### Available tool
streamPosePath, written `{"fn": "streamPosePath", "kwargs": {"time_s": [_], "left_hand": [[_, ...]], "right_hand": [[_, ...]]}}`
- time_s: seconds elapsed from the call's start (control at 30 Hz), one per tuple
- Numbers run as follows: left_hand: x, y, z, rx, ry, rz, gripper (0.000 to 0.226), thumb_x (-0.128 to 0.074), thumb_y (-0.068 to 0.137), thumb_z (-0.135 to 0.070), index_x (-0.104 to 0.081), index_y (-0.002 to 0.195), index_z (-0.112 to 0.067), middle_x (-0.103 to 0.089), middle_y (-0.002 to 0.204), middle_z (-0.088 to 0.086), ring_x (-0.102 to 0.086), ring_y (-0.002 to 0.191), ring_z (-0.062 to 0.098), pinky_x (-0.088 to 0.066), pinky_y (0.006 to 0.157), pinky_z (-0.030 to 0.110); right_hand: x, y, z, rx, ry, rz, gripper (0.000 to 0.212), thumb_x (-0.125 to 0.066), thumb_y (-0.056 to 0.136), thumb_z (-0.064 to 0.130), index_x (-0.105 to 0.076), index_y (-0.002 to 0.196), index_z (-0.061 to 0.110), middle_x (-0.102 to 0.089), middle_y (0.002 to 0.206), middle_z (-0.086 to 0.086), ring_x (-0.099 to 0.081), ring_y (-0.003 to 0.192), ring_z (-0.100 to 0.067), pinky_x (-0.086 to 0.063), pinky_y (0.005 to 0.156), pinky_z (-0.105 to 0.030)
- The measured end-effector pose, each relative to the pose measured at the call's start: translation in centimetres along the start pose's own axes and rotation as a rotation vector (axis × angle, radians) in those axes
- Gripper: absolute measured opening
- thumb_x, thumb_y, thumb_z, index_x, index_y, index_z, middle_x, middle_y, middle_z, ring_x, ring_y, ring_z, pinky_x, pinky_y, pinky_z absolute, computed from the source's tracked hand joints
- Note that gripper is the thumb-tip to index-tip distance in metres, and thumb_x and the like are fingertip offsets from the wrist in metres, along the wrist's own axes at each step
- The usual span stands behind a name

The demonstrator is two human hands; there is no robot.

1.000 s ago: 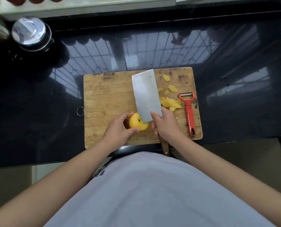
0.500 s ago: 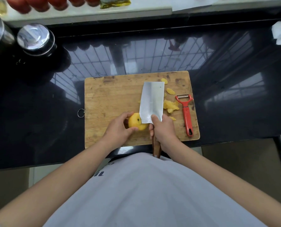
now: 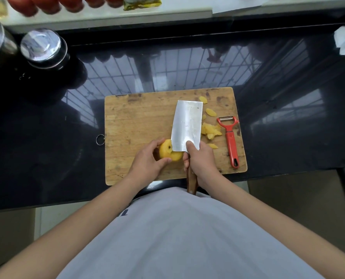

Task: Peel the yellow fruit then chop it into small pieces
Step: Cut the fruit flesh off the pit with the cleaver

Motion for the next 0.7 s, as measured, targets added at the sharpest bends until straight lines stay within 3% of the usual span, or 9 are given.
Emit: {"fn": "streamPosePath", "kwargs": {"time_s": [0.27, 0.4, 0.6, 0.7], "left_hand": [[0.1, -0.1, -0.8, 0.022, -0.017, 0.04, 0.063, -0.085, 0.084, -0.019, -0.058, 0.14, -0.025, -0.066, 0.123, -0.01, -0.06, 0.113, 0.007, -0.048, 0.099, 0.026], [-0.1, 0.3, -1.5, 0.008, 0.076, -0.009, 0.059, -0.082, 0.085, -0.034, -0.057, 0.137, -0.025, -0.058, 0.127, -0.009, -0.055, 0.116, 0.01, -0.047, 0.097, 0.029], [0.9, 1.8, -3.4, -0.072, 0.218, -0.061, 0.017, -0.072, 0.095, -0.025, -0.072, 0.111, -0.021, -0.064, 0.107, -0.006, -0.06, 0.099, 0.017, -0.049, 0.087, 0.033], [1.6, 2.7, -3.6, -0.073, 0.303, -0.034, 0.015, -0.068, 0.099, -0.023, -0.077, 0.11, -0.02, -0.072, 0.109, -0.002, -0.061, 0.099, 0.018, -0.046, 0.087, 0.031]], "right_hand": [[-0.2, 0.6, 0.8, 0.007, 0.017, 0.011, 0.019, -0.049, 0.105, 0.025, -0.058, 0.103, 0.01, -0.058, 0.066, -0.006, -0.048, 0.047, -0.015, -0.048, 0.05, -0.032], [0.4, 0.9, 1.5, 0.004, -0.017, 0.037, 0.018, -0.048, 0.104, 0.026, -0.059, 0.108, 0.012, -0.06, 0.066, -0.005, -0.049, 0.048, -0.015, -0.048, 0.051, -0.032], [2.0, 0.4, 2.3, 0.02, -0.031, 0.023, 0.018, -0.047, 0.105, 0.025, -0.059, 0.112, 0.013, -0.059, 0.068, -0.005, -0.048, 0.049, -0.014, -0.046, 0.054, -0.034], [4.0, 0.1, 3.1, 0.041, -0.024, -0.002, 0.017, -0.047, 0.106, 0.026, -0.06, 0.112, 0.018, -0.059, 0.069, -0.004, -0.049, 0.05, -0.013, -0.046, 0.058, -0.038]]}}
Point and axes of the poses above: each hand's wrist, its own y-axis towards the middle knuckle, its own x-axis out of the back of the hand, z = x × y, the point moved 7 cm from there along y, towards the middle knuckle
